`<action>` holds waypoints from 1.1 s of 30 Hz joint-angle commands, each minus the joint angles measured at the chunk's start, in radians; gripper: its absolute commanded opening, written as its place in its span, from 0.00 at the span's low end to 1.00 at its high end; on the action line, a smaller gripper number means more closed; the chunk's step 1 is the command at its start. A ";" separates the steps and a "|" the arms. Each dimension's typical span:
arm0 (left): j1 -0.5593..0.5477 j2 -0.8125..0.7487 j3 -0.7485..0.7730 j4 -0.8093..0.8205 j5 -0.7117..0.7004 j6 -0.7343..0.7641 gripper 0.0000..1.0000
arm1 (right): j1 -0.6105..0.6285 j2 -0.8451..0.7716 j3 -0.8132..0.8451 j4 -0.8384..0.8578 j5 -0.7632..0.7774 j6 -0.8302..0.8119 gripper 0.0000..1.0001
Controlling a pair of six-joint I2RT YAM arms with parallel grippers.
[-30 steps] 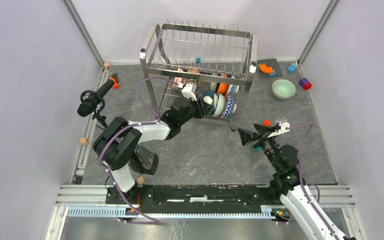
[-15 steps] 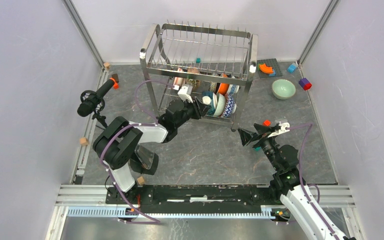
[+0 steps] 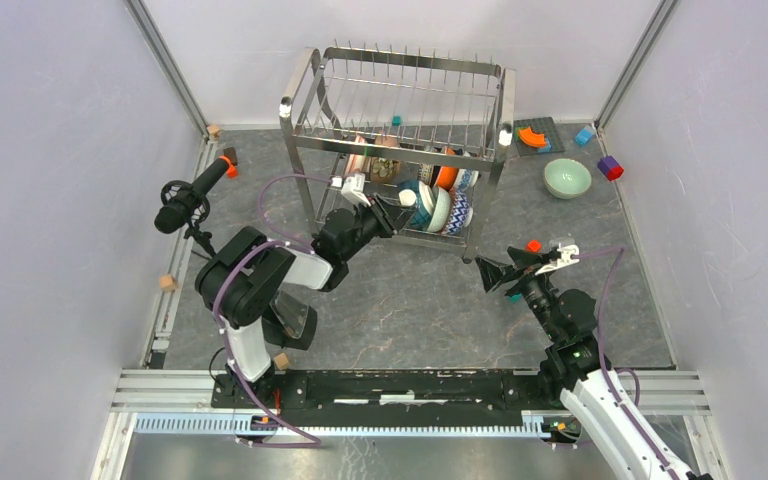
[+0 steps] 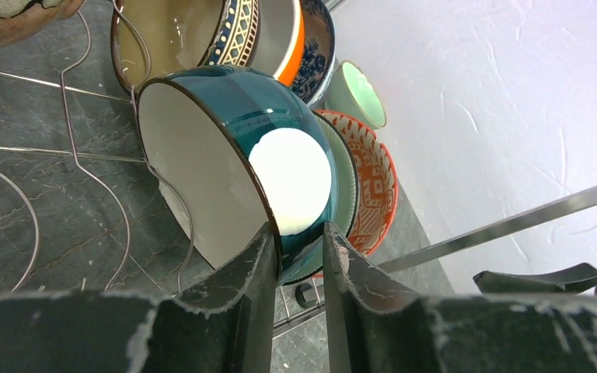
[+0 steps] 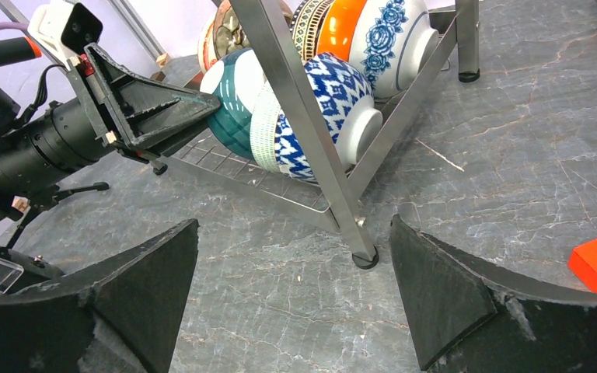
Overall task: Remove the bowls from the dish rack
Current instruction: Pick up the bowl from the dish rack.
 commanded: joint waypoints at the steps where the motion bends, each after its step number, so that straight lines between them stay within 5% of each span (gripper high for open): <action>1: 0.021 0.008 -0.011 0.225 0.031 -0.129 0.02 | -0.001 0.002 -0.006 0.043 -0.006 0.002 0.97; 33: 0.056 -0.077 -0.026 0.386 -0.025 -0.280 0.02 | -0.001 -0.013 0.001 0.022 -0.008 0.003 0.97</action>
